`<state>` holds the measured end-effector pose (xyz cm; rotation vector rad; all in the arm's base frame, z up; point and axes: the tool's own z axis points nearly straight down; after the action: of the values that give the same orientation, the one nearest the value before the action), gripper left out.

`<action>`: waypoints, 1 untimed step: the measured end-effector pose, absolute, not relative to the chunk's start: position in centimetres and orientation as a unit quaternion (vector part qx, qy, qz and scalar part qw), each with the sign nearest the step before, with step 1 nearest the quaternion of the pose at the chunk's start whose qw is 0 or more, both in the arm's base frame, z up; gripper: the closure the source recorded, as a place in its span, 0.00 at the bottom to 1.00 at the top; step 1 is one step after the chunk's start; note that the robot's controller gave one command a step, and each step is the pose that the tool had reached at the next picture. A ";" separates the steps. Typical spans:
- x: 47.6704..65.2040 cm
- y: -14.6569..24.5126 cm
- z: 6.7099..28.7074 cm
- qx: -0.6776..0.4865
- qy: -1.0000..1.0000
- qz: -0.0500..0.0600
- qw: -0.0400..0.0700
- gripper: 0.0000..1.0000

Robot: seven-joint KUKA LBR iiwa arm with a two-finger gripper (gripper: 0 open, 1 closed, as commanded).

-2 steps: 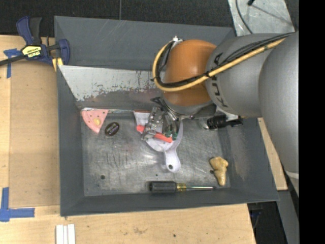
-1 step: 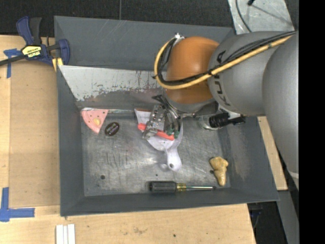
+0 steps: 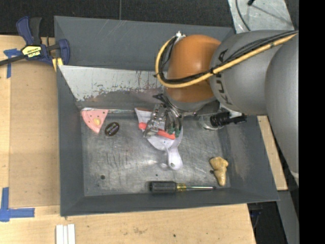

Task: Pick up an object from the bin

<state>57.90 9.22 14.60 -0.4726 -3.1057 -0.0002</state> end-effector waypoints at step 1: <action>57.9 9.2 15.3 -0.151 -0.989 0.000 0.001 1.00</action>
Offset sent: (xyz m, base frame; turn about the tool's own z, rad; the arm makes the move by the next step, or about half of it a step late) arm 0.0000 0.0000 0.0335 0.0000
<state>57.87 9.18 15.33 -0.4731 -3.1041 0.0009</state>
